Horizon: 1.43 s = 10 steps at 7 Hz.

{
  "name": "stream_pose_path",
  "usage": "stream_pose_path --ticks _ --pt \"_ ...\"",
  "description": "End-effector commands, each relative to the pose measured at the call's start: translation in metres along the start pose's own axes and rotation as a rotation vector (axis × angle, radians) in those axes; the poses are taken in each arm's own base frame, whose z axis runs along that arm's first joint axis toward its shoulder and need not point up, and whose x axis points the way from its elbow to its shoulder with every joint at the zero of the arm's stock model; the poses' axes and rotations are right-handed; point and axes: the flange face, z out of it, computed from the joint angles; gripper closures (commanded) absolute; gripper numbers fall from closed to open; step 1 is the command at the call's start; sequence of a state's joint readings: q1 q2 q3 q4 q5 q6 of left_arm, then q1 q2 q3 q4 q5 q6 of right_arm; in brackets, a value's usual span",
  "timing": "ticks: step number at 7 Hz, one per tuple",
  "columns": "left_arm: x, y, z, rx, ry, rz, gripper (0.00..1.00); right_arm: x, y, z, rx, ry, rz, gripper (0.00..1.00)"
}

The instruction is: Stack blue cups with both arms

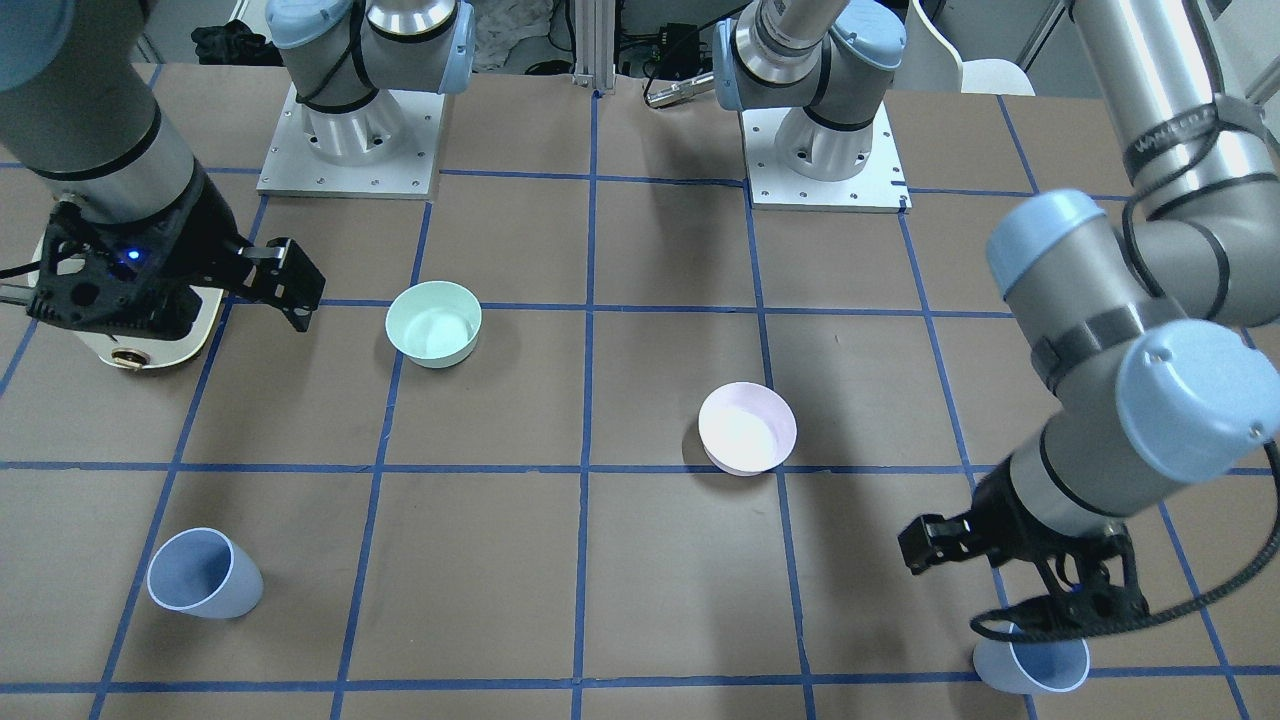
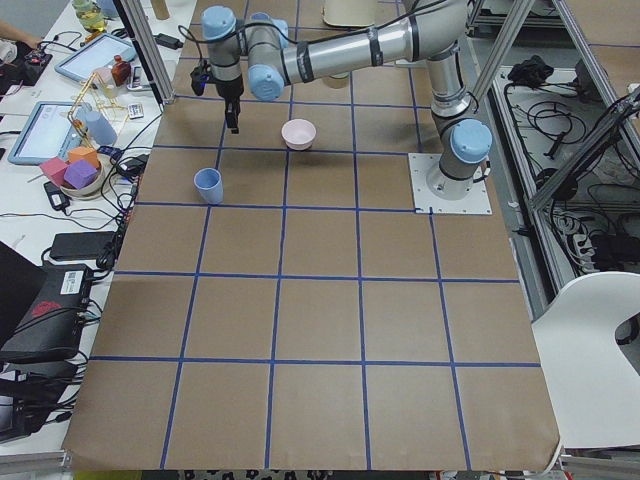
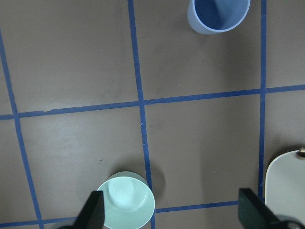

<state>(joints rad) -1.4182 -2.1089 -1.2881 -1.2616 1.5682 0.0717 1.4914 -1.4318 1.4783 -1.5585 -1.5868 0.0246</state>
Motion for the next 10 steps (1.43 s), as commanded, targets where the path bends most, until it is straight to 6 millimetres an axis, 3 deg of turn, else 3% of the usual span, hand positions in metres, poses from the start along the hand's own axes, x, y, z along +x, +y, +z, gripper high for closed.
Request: stream_pose_path --ticks 1,3,4,6,7,8,9,10 --pt "-0.038 -0.048 0.046 0.039 -0.023 0.012 0.19 0.059 -0.053 0.023 0.011 -0.009 0.030 0.00" --pt "-0.048 -0.064 0.069 0.065 -0.091 0.038 0.21 0.078 -0.112 0.044 0.031 -0.002 0.016 0.00" --pt "-0.047 -0.065 0.081 0.062 -0.091 0.040 0.47 0.088 -0.142 0.055 0.047 -0.004 0.024 0.00" --pt "-0.046 -0.063 0.086 0.054 -0.088 0.040 0.93 0.093 -0.188 0.101 0.046 -0.005 0.003 0.00" --pt "-0.046 -0.064 0.076 0.069 -0.086 0.035 1.00 0.097 -0.198 0.124 0.045 0.005 -0.031 0.00" --pt "-0.031 -0.064 0.057 0.093 -0.082 0.042 1.00 0.105 -0.203 0.142 0.020 0.003 -0.035 0.00" --pt "0.020 -0.055 0.022 0.138 -0.058 0.076 1.00 0.108 -0.204 0.152 0.004 0.005 -0.032 0.00" --pt "0.100 -0.035 -0.005 0.157 -0.004 0.017 1.00 0.108 -0.208 0.175 -0.030 0.000 -0.033 0.00"
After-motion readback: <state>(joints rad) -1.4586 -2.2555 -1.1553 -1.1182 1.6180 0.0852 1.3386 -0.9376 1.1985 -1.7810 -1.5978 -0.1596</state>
